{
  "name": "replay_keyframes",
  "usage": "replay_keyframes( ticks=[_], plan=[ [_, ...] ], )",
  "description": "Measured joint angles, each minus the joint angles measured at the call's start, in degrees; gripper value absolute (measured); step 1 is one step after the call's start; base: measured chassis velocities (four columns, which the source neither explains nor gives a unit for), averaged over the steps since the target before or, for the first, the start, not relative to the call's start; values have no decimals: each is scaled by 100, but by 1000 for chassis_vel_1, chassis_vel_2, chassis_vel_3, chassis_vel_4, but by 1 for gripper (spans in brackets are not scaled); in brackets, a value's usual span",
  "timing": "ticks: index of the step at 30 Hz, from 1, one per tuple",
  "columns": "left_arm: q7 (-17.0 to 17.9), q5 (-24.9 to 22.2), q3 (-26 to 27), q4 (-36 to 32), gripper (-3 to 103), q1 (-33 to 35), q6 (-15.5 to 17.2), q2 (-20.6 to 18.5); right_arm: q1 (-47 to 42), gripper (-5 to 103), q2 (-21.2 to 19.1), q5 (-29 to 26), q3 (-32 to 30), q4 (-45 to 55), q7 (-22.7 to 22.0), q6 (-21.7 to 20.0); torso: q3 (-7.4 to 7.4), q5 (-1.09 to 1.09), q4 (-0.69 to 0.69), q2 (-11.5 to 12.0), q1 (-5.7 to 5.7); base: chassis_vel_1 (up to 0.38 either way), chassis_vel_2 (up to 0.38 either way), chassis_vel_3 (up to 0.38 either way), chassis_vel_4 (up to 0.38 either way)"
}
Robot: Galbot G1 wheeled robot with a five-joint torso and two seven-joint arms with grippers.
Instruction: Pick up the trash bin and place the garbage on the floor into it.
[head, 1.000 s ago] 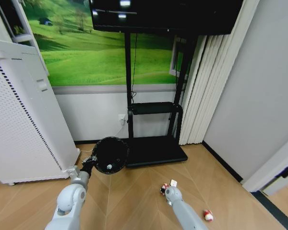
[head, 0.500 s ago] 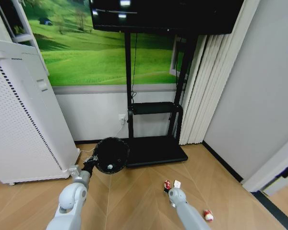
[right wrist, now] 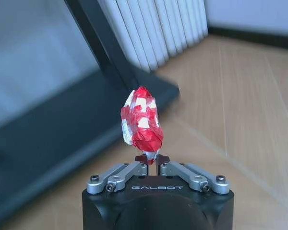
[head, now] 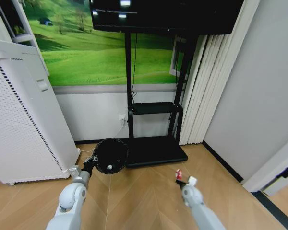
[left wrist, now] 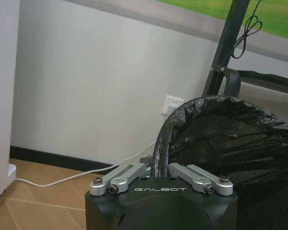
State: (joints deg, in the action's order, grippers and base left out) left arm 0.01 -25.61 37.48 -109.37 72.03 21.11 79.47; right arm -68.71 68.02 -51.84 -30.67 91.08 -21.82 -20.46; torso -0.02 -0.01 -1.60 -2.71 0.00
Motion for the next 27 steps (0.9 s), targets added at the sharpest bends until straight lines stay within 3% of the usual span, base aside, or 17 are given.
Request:
replay_keyframes(
  ticks=[7,11,17,27],
  plan=[
    [230,84,-331,136,3,96,-124,63,-286,8,-357,-264,-243,1317,417,6,0,3,10,0,0,0,0,0,0],
    [527,85,-732,259,3,-23,-124,135,-520,8,-334,-298,-150,1939,560,-89,0,0,-1,0,0,0,0,0,0],
    [878,100,-1444,628,3,-284,-116,387,-652,8,-217,-147,560,2843,689,-348,0,1,4,0,0,0,0,0,0],
    [902,395,-1852,918,3,-313,-168,745,-433,5,-254,674,1784,2683,779,-555,0,1,4,0,0,0,0,0,0]
  ],
)
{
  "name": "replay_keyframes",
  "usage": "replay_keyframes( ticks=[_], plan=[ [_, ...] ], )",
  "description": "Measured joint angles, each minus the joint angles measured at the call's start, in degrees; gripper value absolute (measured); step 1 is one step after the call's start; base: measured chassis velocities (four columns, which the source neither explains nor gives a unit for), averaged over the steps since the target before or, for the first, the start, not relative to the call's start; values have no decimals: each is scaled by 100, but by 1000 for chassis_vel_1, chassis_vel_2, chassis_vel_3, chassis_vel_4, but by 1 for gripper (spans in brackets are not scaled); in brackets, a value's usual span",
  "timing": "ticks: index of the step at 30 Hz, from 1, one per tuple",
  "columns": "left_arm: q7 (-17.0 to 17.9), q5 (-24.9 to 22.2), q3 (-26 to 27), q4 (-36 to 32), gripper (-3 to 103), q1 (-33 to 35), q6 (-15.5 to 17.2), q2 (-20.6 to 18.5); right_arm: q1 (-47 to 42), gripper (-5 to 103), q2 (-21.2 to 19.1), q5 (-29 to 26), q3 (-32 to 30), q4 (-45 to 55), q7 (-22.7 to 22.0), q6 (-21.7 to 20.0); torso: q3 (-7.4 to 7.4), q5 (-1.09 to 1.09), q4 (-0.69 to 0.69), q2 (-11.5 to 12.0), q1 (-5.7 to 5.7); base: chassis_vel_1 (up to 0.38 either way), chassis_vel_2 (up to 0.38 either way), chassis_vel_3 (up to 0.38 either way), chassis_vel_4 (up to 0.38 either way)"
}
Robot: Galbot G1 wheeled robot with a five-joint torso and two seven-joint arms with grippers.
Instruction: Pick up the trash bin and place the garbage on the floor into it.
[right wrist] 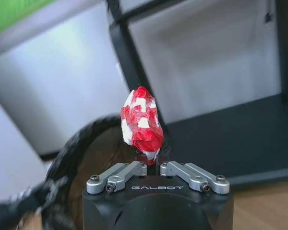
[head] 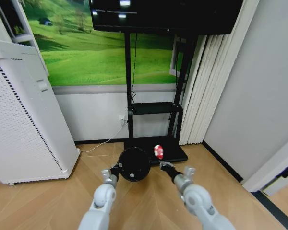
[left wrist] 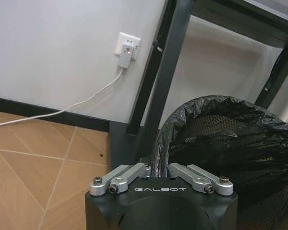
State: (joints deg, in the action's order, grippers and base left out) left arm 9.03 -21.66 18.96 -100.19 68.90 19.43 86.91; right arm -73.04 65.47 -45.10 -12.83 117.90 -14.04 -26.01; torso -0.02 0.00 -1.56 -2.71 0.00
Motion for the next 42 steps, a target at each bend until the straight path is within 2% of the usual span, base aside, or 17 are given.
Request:
replay_keyframes(
  ticks=[3,6,7,10,11,13,14,15,16,18,21,23,24,27,33,42],
  plan=[
    [-6,27,-23,1,3,7,-3,38,30,8,27,91,154,-82,-12,-170,0,0,1,0,0,0,0,0,0],
    [-32,37,-19,-15,3,5,-3,49,61,24,29,463,365,-276,-11,-218,0,0,0,0,0,0,0,0,0],
    [-32,37,-19,-15,3,5,-3,49,61,24,29,463,365,-276,-11,-218,0,0,0,0,0,0,0,0,0],
    [-64,54,4,-85,3,36,-3,67,94,41,-6,555,465,-295,-25,-286,0,0,0,0,0,0,0,0,0],
    [-64,54,4,-85,3,36,-3,67,94,41,-6,555,465,-295,-25,-286,0,0,0,0,0,0,0,0,0],
    [-74,69,21,-150,3,74,-2,66,123,51,55,588,434,-282,-99,-234,0,0,0,0,0,0,0,0,0],
    [-74,69,21,-150,3,74,-2,66,123,51,55,588,434,-282,-99,-234,0,0,0,0,0,0,0,0,0],
    [-79,74,33,-187,3,91,-2,53,126,57,90,587,357,-234,-139,-182,0,0,0,0,0,0,0,0,0],
    [-85,83,67,-226,3,108,-2,31,127,57,110,588,257,-186,-172,-127,0,0,1,0,0,0,0,0,0],
    [-156,139,157,-369,3,164,-21,-48,114,68,131,589,-46,14,-241,92,0,1,0,0,0,0,0,0,0],
    [-224,193,260,-481,3,220,-40,-132,101,73,117,665,-282,154,-352,263,0,2,-1,0,0,0,0,0,0],
    [-311,235,495,-701,3,341,-47,-249,80,84,108,987,-741,282,-388,517,0,1,1,0,0,0,0,0,0],
    [-311,235,495,-701,3,341,-47,-249,80,84,108,987,-741,282,-388,517,0,1,1,0,0,0,0,0,0],
    [-433,263,758,-895,3,465,-59,-344,-83,98,108,1341,-1201,365,-315,759,0,0,1,0,0,0,0,0,0],
    [-595,232,1193,-1096,3,589,-104,-499,-726,100,120,1716,-1999,495,-77,987,0,0,-1,0,0,0,0,0,0],
    [-617,136,1318,-1154,3,568,-107,-616,-1223,100,101,1671,-2361,570,45,1102,0,1,-1,0,0,6,-6,-5,5]
  ],
)
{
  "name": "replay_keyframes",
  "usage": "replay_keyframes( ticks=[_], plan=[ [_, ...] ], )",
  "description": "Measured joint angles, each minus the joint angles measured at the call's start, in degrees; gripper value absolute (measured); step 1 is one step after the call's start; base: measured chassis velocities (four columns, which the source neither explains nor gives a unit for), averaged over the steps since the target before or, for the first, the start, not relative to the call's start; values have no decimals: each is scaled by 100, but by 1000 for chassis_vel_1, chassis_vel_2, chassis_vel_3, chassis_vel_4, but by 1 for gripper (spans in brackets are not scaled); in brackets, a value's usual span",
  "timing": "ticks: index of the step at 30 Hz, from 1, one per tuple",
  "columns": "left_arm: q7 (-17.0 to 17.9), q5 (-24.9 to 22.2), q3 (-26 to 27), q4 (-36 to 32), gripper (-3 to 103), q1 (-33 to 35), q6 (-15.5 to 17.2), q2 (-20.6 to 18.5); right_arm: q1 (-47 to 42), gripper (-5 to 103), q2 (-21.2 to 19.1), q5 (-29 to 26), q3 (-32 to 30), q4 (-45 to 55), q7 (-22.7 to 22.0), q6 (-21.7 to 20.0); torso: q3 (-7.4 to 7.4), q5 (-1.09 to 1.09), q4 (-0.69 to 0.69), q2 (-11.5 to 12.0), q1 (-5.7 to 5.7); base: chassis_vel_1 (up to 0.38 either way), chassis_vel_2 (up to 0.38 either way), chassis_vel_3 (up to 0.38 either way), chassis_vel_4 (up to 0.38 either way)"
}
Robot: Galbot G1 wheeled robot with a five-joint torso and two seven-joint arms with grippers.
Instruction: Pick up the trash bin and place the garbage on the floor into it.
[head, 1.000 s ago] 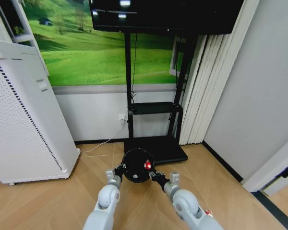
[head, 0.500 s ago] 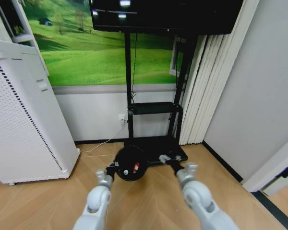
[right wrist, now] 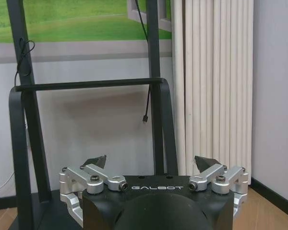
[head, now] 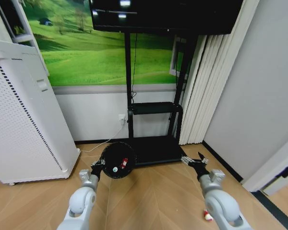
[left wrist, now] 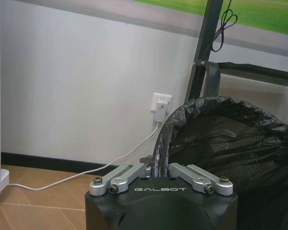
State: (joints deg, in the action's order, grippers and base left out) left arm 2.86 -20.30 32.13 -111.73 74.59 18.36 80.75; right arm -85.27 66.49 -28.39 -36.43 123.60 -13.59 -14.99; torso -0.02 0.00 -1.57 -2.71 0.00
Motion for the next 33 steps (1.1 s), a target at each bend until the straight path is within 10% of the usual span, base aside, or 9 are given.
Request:
replay_keyframes(
  ticks=[33],
  plan=[
    [-36,88,-125,85,3,-91,6,121,-215,100,385,109,279,-438,382,559,-1,0,1,0,0,128,-135,-124,140]
  ],
)
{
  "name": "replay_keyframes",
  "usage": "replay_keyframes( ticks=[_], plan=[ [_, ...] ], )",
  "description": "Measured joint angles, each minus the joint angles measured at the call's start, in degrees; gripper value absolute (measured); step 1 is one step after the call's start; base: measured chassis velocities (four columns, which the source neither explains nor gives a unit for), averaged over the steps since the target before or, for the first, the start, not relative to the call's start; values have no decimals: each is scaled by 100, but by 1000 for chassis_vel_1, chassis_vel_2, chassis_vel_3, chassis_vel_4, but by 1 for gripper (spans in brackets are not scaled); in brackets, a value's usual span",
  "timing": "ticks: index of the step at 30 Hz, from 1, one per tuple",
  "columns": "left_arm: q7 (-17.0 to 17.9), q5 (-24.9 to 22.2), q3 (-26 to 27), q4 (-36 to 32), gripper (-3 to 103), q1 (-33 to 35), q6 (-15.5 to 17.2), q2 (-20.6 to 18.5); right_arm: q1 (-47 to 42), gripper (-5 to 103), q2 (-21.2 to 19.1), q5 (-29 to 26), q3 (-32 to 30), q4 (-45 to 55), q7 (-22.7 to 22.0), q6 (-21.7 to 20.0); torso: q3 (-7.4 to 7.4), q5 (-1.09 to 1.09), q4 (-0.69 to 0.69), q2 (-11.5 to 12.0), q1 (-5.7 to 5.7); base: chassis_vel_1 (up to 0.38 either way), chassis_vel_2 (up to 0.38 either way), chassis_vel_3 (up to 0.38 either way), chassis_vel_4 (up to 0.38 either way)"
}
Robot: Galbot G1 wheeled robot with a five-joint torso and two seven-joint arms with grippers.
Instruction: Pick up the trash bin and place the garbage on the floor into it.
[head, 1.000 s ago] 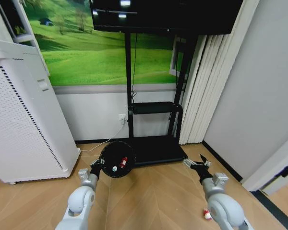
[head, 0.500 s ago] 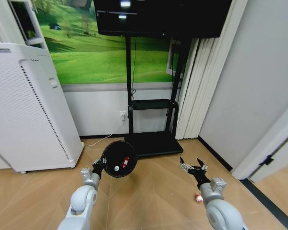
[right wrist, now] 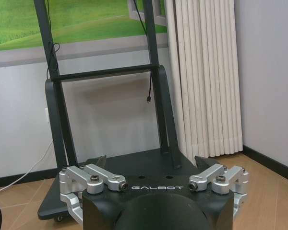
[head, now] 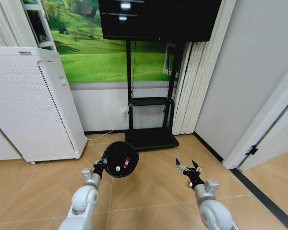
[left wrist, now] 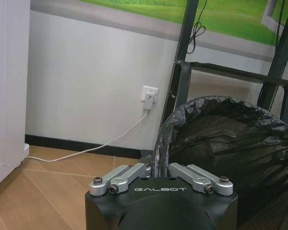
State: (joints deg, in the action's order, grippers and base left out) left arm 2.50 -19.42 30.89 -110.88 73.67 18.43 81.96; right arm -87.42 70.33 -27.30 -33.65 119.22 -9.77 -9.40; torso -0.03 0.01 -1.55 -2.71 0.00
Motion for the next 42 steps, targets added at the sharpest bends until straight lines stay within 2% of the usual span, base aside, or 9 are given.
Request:
replay_keyframes(
  ticks=[18,24,26,27,29,30,31,34,42],
  plan=[
    [26,34,-9,-49,3,73,16,87,-91,100,-25,20,31,-236,77,134,1,-2,-1,0,0,-194,-192,192,183],
    [-144,-40,95,114,3,29,-53,71,334,100,-103,398,376,-1443,342,419,0,-1,-3,0,0,-298,-285,285,272],
    [-145,-206,136,96,3,-1,-56,5,790,100,-211,108,593,-2365,466,129,1,-5,0,1,0,-107,-204,180,126],
    [-145,-206,136,96,3,-1,-56,5,790,100,-211,108,593,-2365,466,129,1,-5,0,1,0,-18,-150,180,67],
    [-127,-302,124,56,3,-50,-42,-45,1126,100,-339,-757,804,-2962,445,-558,1,-3,1,0,0,-22,-34,46,33],
    [-127,-302,124,56,3,-50,-42,-45,1126,100,-339,-757,804,-2962,445,-558,1,-3,1,0,0,0,0,0,0],
    [-123,-326,81,56,3,-88,-33,-58,1220,100,-351,-1218,849,-3116,422,-879,1,-1,1,1,0,34,5,-50,-23],
    [-123,-339,16,63,3,-116,-23,-64,1333,100,-337,-1748,860,-3291,440,-1279,1,1,0,0,0,44,82,-62,-38],
    [-142,-290,-50,30,3,-25,-20,-61,1711,100,-200,-2116,952,-3795,608,-1707,1,0,1,0,0,26,41,-33,-29]
  ],
)
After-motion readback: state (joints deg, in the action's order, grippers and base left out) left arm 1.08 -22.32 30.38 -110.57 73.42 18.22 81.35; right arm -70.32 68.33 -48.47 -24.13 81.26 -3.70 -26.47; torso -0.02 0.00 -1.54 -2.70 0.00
